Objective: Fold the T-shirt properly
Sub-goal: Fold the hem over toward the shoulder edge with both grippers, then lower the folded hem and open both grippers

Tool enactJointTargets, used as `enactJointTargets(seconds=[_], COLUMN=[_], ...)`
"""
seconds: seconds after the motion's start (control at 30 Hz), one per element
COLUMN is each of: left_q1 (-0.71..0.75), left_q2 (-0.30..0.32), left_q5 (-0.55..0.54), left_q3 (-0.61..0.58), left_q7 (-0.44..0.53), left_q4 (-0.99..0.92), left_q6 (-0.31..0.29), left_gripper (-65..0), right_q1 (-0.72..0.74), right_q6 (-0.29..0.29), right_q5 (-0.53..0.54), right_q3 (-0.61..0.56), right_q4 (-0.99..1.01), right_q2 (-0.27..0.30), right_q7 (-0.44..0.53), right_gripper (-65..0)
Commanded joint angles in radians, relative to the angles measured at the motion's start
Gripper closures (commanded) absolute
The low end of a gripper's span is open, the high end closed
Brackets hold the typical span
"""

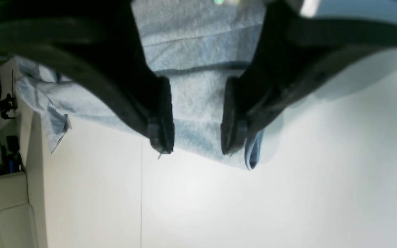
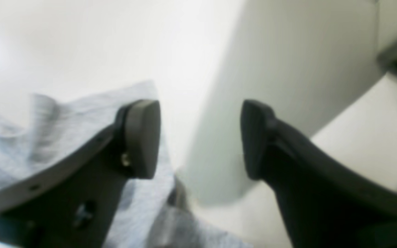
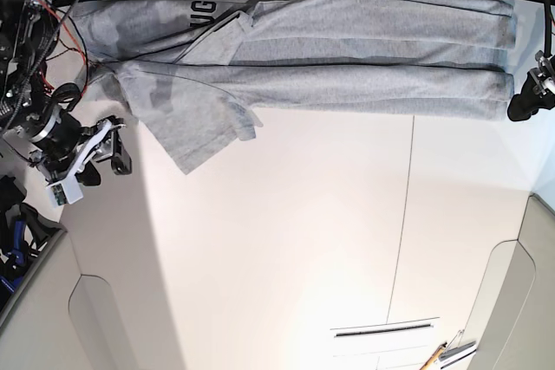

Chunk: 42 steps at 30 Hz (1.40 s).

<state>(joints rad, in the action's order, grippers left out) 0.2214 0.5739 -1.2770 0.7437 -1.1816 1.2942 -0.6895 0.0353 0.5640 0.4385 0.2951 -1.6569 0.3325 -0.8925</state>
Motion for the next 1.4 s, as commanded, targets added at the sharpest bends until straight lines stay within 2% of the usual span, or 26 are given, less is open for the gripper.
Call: enactJointTargets(seconds=[0.0,0.23,0.5,0.53,0.57,0.63,0.83,1.0,1.17,1.37], left_q1=[-0.005,-0.005,-0.005,-0.005,-0.005,-0.005,-0.005,-0.005,-0.005,-0.005], left_q2=[0.027,0.027,0.027,0.027,0.027,0.027,0.027,0.027,0.027,0.027], left_q5=[-0.029,-0.029,-0.028,-0.028,-0.028,-0.028,-0.029,-0.029,-0.029,-0.029], left_q3=[0.008,0.008,0.008,0.008,0.008,0.008,0.008,0.008,0.008,0.008], left_q7=[0.015,0.026,0.026,0.026,0.026,0.026,0.026,0.026,0.026,0.026], left_q4=[0.016,0.016,0.016,0.016,0.016,0.016,0.016,0.016,0.016,0.016], left_q6=[-0.009,-0.009,-0.009,-0.009,-0.009,-0.009,-0.009,-0.009,-0.009,-0.009], left_gripper=[-26.1,-26.1,-26.1,-26.1,-26.1,-26.1,-26.1,-26.0,-26.0,-26.0], right_q1=[0.037,0.14,0.158,0.159,0.158,0.158,0.146,0.058,-0.107,-0.286], right_q6=[0.0,0.0,0.001,0.001,0.0,0.0,0.0,0.0,0.0,0.001], right_q5=[0.016,0.044,0.03,0.028,0.029,0.029,0.067,0.09,0.089,0.148], right_q3=[-0.002,-0.101,-0.256,-0.271,-0.285,-0.29,-0.241,-0.237,-0.237,-0.238], right_q4=[0.029,0.317,0.362,0.361,0.361,0.361,0.254,0.002,-0.244,-0.335], right_q2=[0.013,0.012,-0.063,-0.07,-0.073,-0.08,-0.09,-0.107,-0.174,-0.254], right_q7=[0.026,0.03,0.024,0.018,0.012,-0.014,-0.107,-0.162,-0.189,-0.189], right_gripper=[-37.0,-37.0,-36.4,-32.3,-23.6,0.0,0.0,0.0,0.0,0.0])
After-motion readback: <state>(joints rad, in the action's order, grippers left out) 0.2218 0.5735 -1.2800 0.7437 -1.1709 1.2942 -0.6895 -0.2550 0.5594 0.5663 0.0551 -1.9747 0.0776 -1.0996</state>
